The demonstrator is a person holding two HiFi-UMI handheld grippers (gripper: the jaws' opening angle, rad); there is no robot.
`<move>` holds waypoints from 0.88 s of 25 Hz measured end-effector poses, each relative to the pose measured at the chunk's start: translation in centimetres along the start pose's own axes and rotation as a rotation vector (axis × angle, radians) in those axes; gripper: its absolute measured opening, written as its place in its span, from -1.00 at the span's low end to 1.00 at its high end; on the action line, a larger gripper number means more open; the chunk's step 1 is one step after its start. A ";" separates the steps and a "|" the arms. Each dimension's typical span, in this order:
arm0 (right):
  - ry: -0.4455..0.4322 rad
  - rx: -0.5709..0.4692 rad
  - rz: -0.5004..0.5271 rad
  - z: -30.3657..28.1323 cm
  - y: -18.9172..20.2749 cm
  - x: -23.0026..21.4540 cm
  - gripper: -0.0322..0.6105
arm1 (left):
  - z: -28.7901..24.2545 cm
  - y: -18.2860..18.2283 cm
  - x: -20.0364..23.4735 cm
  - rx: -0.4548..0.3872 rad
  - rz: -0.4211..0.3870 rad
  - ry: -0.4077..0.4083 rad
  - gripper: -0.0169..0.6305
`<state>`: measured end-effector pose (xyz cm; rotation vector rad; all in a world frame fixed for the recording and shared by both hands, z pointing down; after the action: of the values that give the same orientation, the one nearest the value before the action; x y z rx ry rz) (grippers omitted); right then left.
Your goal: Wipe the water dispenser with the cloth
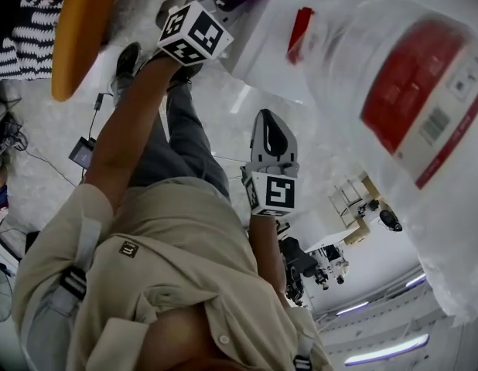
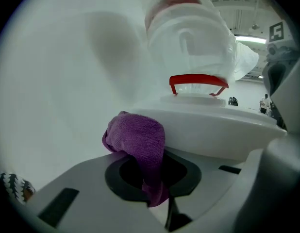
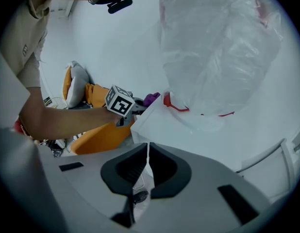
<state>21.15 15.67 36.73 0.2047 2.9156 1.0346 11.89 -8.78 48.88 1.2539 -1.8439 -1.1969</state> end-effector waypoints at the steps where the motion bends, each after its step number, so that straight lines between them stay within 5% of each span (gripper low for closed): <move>1: -0.003 0.000 0.001 -0.1 0.0 0.0 -0.81 | 0.1 0.1 -0.1 -0.004 0.004 0.005 -0.77; 15: -0.087 0.023 0.047 -2.7 -0.8 2.0 -0.81 | 7.0 5.7 -9.4 0.066 0.045 0.265 -0.77; 22: -0.094 0.019 0.052 -3.0 -1.1 2.9 -0.81 | 6.7 6.1 -9.3 0.079 0.024 0.268 -0.77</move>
<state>17.87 13.31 38.36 0.3226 2.8511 0.9768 7.38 3.07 51.77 1.3589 -1.7163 -0.9020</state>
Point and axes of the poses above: the fingertips, and each gripper's own axes: z backward along the fingers, x to its left, y out of its underside, the point moved 8 cm from there along z, backward along the fingers, and after that the axes turned 1 degree about -z, right-handed, at the moved point
